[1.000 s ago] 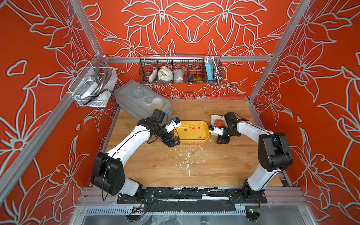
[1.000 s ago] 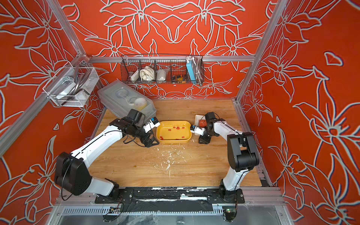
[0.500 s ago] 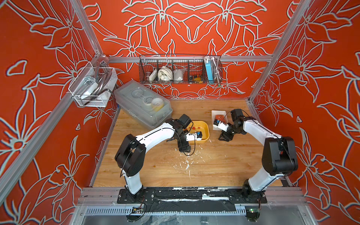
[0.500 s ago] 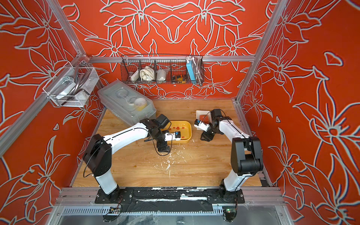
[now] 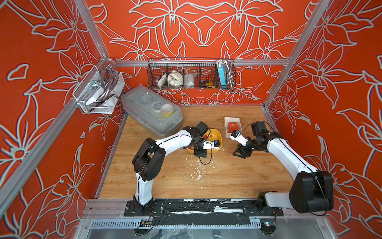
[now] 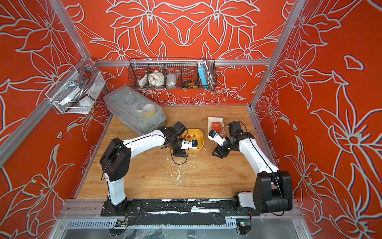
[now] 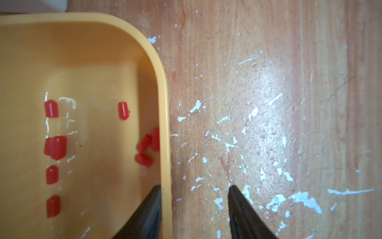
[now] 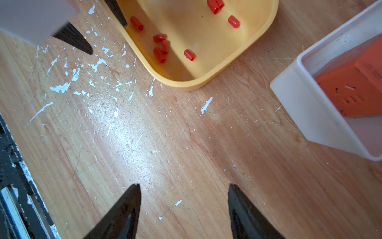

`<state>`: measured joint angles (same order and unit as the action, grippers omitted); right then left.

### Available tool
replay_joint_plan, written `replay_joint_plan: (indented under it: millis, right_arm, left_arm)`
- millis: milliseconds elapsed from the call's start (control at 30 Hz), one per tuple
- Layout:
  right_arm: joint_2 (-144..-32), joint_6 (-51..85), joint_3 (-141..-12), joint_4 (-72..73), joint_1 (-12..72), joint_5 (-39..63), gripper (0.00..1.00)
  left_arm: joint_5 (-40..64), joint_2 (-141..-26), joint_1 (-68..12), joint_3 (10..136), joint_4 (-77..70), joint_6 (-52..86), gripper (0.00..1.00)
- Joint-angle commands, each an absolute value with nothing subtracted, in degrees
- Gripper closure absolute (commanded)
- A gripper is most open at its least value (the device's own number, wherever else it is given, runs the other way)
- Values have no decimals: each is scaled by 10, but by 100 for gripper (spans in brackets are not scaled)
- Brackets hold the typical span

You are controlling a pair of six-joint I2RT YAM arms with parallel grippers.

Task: Take the screw protection sleeves out of the storage box
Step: Adjust the storage box at the center of the board.

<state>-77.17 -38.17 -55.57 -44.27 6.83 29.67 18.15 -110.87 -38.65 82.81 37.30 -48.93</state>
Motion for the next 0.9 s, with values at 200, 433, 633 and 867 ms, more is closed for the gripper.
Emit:
replay_joint_plan:
  millis: [200,433,633,867]
  right_arm:
    - [-780,-333,-571,-471,82,317,34]
    - [-774,-316,-565,-466,90,317,34]
    - [-773,-311,-550,-454,93,327,33]
    - [-761,-314,-538,-443,101,302,33]
  left_arm:
    - [193,-1130,-390,829,361,-486,73]
    - [208,-1114,-390,835,409,-482,90]
    - [226,-1114,-390,879,512,-484,97]
    - [281,-1123,-383,929,585,-471,100]
